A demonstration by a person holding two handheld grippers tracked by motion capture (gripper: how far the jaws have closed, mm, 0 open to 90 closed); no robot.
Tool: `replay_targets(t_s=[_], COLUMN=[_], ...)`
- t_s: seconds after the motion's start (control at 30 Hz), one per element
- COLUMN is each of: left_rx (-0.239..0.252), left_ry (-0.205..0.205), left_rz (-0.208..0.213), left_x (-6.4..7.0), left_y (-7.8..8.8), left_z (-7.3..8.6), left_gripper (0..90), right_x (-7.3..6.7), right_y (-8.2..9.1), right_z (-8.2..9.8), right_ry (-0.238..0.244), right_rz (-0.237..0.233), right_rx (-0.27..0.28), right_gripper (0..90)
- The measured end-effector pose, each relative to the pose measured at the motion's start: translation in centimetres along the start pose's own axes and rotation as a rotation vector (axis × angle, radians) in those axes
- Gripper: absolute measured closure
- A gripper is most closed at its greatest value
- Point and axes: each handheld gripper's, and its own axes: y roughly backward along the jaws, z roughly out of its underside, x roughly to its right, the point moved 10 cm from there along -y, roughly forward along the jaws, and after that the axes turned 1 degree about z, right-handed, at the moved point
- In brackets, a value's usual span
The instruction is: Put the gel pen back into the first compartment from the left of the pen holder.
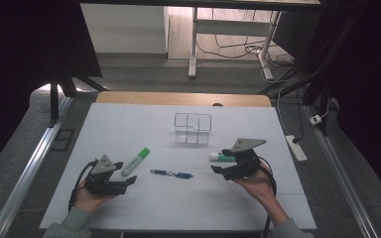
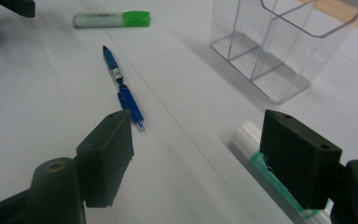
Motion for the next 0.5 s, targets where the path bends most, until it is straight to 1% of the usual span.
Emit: replay_targets(t_s=[0.03, 0.17, 0.23, 0.33, 0.4, 0.5], left_rx=[0.000, 0.001, 0.000, -0.001, -0.001, 0.002], left_ry=[0.000, -0.003, -0.004, -0.006, -0.005, -0.003], left_rz=[-0.001, -0.001, -0.001, -0.002, -0.002, -0.002], left_x=[0.0, 0.1, 0.1, 0.1, 0.1, 0.1], left_y=[0.0, 0.0, 0.0, -0.1, -0.1, 0.0], left_z=[0.0, 0.0, -0.1, -0.1, -0.1, -0.1], left_gripper=[26.6, 26.6, 26.5, 26.5, 26.4, 26.4], right_x=[-0.3, -0.8, -1.2, -1.4, -1.9, -2.2], right_y=[-0.4, -1.0, -1.4, -1.6, -2.1, -2.3], right_z=[-0.4, -0.9, -1.3, -1.6, -2.1, -2.4], right_ry=[0.008, 0.018, 0.033, 0.036, 0.047, 0.055], right_rz=[-0.009, -0.020, -0.026, -0.031, -0.043, -0.050], right_rx=[-0.004, -0.009, -0.016, -0.013, -0.014, -0.016], right_gripper=[25.2, 25.2, 25.3, 25.3, 25.3, 25.2])
